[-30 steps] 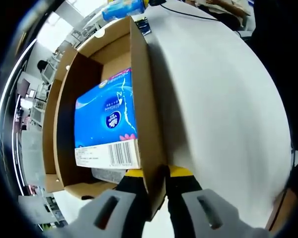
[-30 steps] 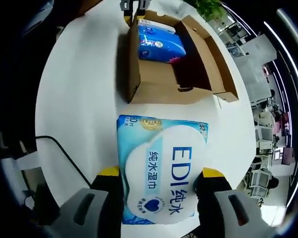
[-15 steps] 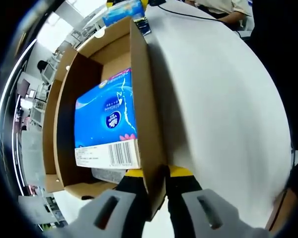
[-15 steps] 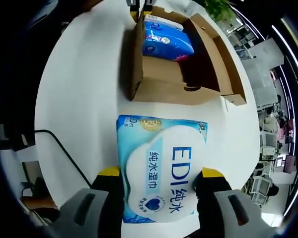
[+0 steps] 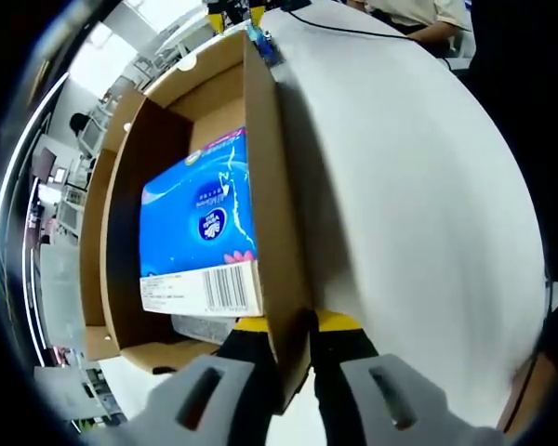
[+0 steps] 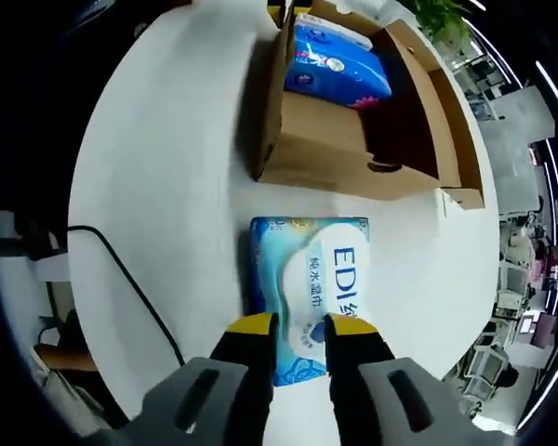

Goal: Operate the shoe box by opening the lid, removing the specified soft item, and placing it in the target area until the item is outside and the box remains undamaged.

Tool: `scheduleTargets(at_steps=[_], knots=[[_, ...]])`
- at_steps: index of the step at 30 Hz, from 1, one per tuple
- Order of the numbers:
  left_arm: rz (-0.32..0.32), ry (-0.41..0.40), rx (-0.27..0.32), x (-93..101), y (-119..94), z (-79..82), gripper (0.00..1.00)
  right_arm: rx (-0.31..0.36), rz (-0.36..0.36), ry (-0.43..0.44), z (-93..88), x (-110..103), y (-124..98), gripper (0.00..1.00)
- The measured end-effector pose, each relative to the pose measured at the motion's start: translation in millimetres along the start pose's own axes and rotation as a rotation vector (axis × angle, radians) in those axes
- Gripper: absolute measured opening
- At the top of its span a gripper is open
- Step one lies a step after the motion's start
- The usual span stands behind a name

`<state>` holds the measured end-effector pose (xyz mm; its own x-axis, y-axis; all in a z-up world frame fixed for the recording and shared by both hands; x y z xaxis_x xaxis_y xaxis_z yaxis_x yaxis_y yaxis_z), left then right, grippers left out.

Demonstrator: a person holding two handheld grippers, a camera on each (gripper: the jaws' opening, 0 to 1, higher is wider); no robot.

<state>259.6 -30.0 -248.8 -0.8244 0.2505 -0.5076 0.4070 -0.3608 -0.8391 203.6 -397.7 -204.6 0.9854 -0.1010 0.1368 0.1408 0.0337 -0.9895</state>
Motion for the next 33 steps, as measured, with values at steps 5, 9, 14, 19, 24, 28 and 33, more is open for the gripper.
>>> scheduleTargets(at_steps=[5,9,14,19,24,28,33], knots=[[0.001,0.000,0.000,0.0,0,0.0,0.11,0.044,-0.012,0.035,-2.0,3,-2,0.27],[0.002,0.001,0.000,0.1,0,-0.1,0.11,0.058,0.005,0.039,-2.3,0,3,0.34],[0.002,0.000,0.000,0.0,0,-0.1,0.11,0.098,0.024,0.097,-4.8,3,4,0.55],[0.002,0.000,-0.001,-0.6,0,-0.2,0.11,0.079,0.041,0.077,-7.6,11,9,0.62],[0.002,0.000,-0.001,-0.6,0,-0.2,0.11,0.069,0.080,0.057,-7.6,24,21,0.69],[0.002,0.000,-0.002,-0.5,1,-0.3,0.11,0.062,0.116,0.047,-8.5,34,32,0.68],[0.002,-0.002,-0.001,-0.3,0,-0.4,0.11,0.064,0.158,0.060,-7.9,42,45,0.69]])
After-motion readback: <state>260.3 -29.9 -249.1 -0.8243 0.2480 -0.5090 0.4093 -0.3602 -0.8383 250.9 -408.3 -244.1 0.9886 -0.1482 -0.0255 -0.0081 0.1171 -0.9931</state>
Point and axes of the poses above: the point that each gripper's makers call its tool centre point, and the gripper's own axes: y roughly forward along the fingers, x roughly to its right, z roughly out of its top, the point moved 8 cm from there along -y, roughly backward along the fingers, and after that the axes turned 14 degrees about z, right-handed, at the moved point
